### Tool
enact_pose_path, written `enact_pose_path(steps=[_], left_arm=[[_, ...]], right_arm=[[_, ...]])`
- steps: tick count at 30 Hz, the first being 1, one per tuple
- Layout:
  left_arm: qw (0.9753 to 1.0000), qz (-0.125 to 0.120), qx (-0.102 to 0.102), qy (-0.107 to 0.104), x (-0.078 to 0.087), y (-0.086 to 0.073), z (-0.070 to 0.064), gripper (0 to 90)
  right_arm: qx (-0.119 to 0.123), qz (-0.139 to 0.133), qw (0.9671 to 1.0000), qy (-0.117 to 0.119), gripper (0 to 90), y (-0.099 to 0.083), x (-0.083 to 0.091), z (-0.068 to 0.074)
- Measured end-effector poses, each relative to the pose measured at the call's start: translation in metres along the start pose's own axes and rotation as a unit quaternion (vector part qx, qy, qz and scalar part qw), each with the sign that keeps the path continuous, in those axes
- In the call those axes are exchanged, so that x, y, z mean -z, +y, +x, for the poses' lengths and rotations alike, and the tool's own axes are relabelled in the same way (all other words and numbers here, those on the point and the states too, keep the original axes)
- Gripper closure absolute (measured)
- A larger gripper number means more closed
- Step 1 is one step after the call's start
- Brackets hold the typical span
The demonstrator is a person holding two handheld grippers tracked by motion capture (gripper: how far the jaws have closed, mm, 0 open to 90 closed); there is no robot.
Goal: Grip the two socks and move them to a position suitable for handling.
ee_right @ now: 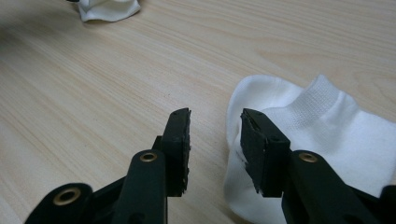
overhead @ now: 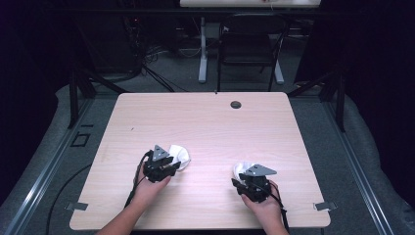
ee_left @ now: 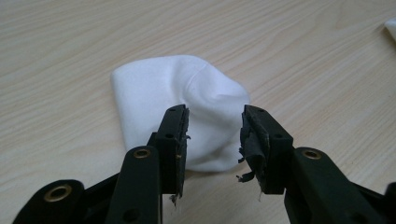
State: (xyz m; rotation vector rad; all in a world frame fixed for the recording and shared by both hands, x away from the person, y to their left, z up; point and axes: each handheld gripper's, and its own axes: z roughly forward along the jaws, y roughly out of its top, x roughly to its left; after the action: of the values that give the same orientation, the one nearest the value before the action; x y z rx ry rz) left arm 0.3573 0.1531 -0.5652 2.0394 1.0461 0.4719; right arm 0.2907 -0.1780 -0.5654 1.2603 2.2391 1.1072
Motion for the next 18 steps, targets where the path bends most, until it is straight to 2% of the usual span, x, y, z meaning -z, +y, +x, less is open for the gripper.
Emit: enact_pose_path(steps=[5,7,11,12,18], left_arm=[[1.0,0.004,-0.005,0.002,-0.008,0.006,-0.004,59.6],[1.0,0.003,-0.001,0.002,-0.011,0.007,-0.005,58.9],[0.9998,0.015,-0.002,0.008,-0.018,0.005,-0.004,58.9],[0.9997,0.024,0.0,0.009,-0.02,0.004,-0.003,61.5],[0.9994,0.034,-0.002,0.007,-0.022,0.001,-0.002,72.2]], right_arm=[[-0.001,-0.001,1.0,0.0,62.6,0.0,0.0,0.0],[-0.002,-0.002,1.0,0.0,62.3,0.0,0.0,-0.001],[-0.001,0.0,1.0,0.0,62.0,0.0,0.0,-0.001],[-0.002,-0.002,1.0,0.002,61.9,0.0,0.0,-0.001],[0.0,0.001,1.0,0.001,61.8,0.0,0.0,-0.001]])
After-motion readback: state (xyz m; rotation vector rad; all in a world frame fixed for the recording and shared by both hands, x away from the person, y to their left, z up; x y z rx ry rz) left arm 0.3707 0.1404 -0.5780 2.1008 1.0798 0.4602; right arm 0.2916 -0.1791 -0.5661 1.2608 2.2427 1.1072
